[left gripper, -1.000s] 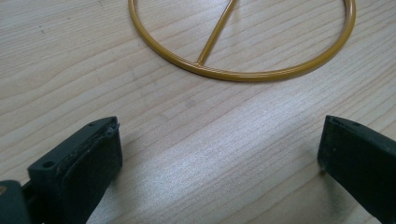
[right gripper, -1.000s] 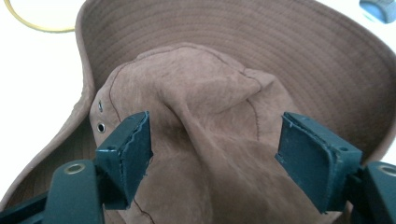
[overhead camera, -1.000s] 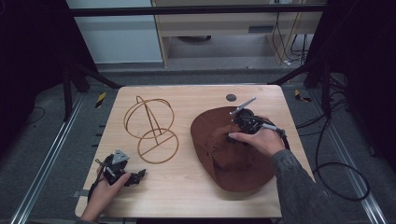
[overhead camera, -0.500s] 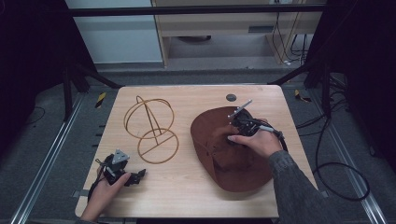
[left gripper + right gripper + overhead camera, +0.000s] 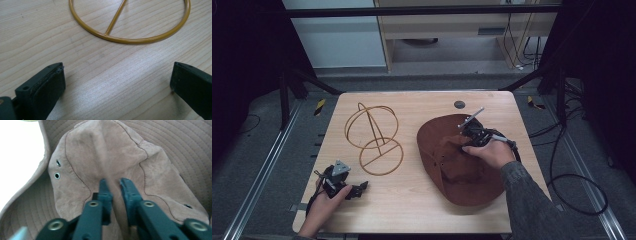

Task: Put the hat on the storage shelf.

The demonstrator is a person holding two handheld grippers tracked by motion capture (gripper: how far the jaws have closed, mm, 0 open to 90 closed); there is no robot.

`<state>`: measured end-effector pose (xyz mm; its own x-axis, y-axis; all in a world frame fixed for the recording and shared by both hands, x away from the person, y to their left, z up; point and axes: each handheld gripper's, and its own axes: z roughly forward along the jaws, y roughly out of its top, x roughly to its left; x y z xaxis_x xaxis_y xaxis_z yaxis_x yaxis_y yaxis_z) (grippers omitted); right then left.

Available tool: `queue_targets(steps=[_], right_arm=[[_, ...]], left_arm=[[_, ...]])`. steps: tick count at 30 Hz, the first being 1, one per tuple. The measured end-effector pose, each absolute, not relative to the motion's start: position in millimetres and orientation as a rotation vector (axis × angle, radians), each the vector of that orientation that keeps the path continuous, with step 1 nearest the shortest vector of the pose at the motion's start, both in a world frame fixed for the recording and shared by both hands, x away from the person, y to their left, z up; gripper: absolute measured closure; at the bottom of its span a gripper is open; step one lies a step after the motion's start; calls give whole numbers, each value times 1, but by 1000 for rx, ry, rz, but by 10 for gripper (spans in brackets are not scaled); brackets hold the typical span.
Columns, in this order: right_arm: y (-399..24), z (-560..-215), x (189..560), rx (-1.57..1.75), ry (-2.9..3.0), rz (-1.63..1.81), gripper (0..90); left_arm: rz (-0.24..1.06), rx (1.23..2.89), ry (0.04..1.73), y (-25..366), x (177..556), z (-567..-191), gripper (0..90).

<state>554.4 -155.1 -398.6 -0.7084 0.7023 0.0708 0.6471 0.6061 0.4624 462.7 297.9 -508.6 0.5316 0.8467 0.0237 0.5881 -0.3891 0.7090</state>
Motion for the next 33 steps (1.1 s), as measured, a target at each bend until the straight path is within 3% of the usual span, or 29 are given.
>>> queue_targets(steps=[5, 16, 33], right_arm=[[-160, -395, 555, 1155, 2707, 752, 882], [-176, -375, 550, 1161, 2645, 861, 891], [-169, -289, 536, 1034, 2475, 1079, 892]], left_arm=[[511, 2118, 1157, 298, 463, -509, 0], [511, 2117, 1157, 298, 462, -509, 0], [507, 2109, 1163, 297, 462, -509, 0]])
